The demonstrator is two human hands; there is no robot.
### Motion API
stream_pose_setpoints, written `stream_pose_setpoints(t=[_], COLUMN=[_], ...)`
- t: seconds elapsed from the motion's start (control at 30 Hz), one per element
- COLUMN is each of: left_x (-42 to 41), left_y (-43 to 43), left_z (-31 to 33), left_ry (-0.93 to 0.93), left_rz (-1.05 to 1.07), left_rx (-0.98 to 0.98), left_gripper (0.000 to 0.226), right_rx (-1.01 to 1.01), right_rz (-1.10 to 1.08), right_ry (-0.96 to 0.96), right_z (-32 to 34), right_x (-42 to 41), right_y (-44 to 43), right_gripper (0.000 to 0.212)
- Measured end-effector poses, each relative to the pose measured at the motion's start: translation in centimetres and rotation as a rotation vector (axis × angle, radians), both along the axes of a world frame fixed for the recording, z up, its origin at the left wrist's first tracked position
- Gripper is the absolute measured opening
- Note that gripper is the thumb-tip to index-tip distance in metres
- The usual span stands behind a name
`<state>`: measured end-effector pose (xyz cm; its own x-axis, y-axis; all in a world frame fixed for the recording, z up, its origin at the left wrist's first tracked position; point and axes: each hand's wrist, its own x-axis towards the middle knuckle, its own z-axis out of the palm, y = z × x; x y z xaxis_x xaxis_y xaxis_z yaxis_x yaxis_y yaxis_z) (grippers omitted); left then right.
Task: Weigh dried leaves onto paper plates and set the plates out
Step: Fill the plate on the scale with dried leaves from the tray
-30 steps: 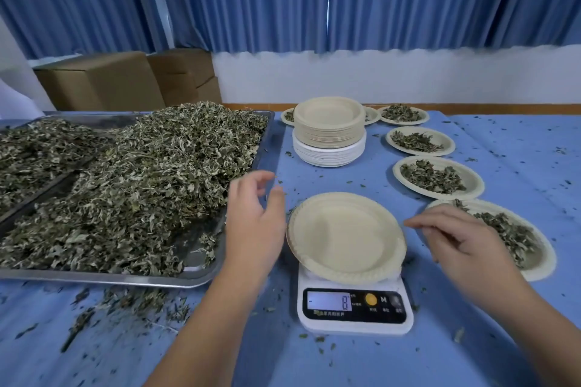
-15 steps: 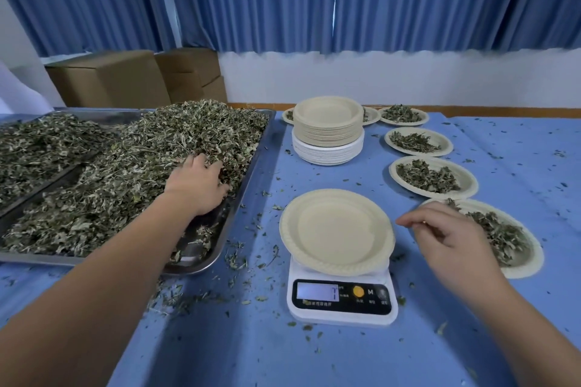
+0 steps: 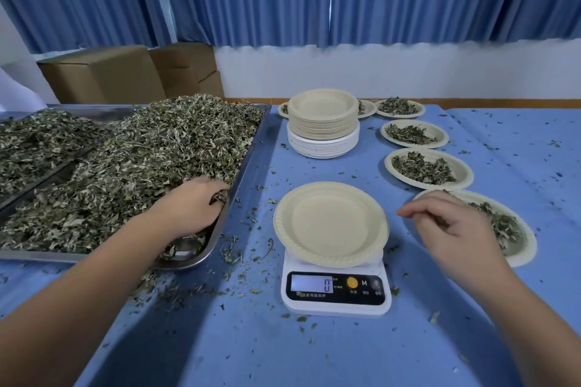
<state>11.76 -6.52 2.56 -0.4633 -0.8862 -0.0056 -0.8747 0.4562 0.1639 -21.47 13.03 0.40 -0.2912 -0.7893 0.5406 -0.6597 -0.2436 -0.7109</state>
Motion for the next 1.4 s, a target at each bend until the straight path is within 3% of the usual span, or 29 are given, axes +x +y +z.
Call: stream_pose_setpoints(t=[0.1, 0.27, 0.43, 0.53, 0.77, 1.03, 1.4], left_x=[0.3, 0.6, 0.2, 0.2, 0.4, 0.0, 1.2], left_y=[1.4, 3.7, 5.7, 6.5, 8.1, 9.1, 7.8], left_z=[0.0, -0.4, -1.4, -1.9, -3.0, -3.5, -2.2], left_ry=[-0.014, 0.004, 0.04, 0.128, 0.085, -0.019, 0.394], left_rz=[0.042, 0.081, 0.172, 0.234, 0.234, 0.267, 0.347], left_rx=[-0.111, 0.035, -0.235, -0.112, -0.288, -0.293, -0.2], left_gripper=[0.041, 0.052, 0.043, 0.047, 0.046, 0.045, 0.036], right_rx=[0.0, 0.016, 0.026, 0.03, 0.023, 0.038, 0.033], right_rz=[0.0, -0.002, -0.007, -0.005, 0.002, -0.02, -0.014], right_ry=[-0.013, 0.023, 0.048, 0.059, 0.084, 0.088, 0.082], right_z=[0.1, 0.1, 0.1, 0.0, 0.0, 0.1, 0.3], right_x=[-0.2, 0.2, 0.4, 0.5, 0.5, 0.7, 0.9], right_y=[0.1, 0.2, 0.2, 0.3, 0.1, 0.2, 0.2], right_gripper=[0.041, 0.04, 0.037, 0.037, 0.04, 0.046, 0.046])
